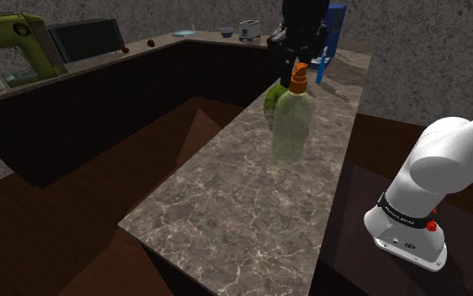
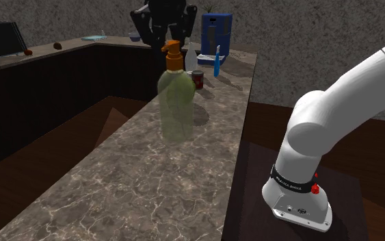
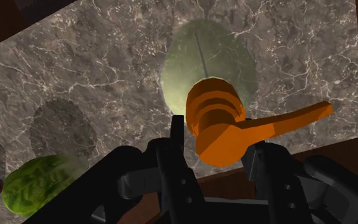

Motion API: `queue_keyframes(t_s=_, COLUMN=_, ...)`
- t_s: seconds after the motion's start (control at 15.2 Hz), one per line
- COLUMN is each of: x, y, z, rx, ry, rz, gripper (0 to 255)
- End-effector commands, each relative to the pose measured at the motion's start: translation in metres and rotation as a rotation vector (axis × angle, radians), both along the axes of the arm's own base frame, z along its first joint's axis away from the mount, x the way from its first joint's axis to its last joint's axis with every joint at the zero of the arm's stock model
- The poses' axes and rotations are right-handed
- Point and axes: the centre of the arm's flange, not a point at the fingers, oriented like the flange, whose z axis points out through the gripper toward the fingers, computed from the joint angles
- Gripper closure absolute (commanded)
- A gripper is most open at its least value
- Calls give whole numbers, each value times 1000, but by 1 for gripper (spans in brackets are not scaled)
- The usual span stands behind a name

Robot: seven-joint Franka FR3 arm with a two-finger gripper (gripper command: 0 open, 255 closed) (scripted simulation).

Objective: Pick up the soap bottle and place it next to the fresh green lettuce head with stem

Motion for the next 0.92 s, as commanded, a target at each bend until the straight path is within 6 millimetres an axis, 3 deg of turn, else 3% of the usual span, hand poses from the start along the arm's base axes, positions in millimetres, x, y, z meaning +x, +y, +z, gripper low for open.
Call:
queue_keyframes(t_s=0.0, x=-1, y=0, z=11, rx=0, ry=0, rz=0, gripper=255)
queue_keyframes(t_s=0.59, x=-1, y=0, z=55, rx=0, ry=0, rz=0, gripper=255)
queue_keyframes(t_s=0.86, x=38, y=-34, z=49, rx=0, ry=0, rz=0, gripper=255)
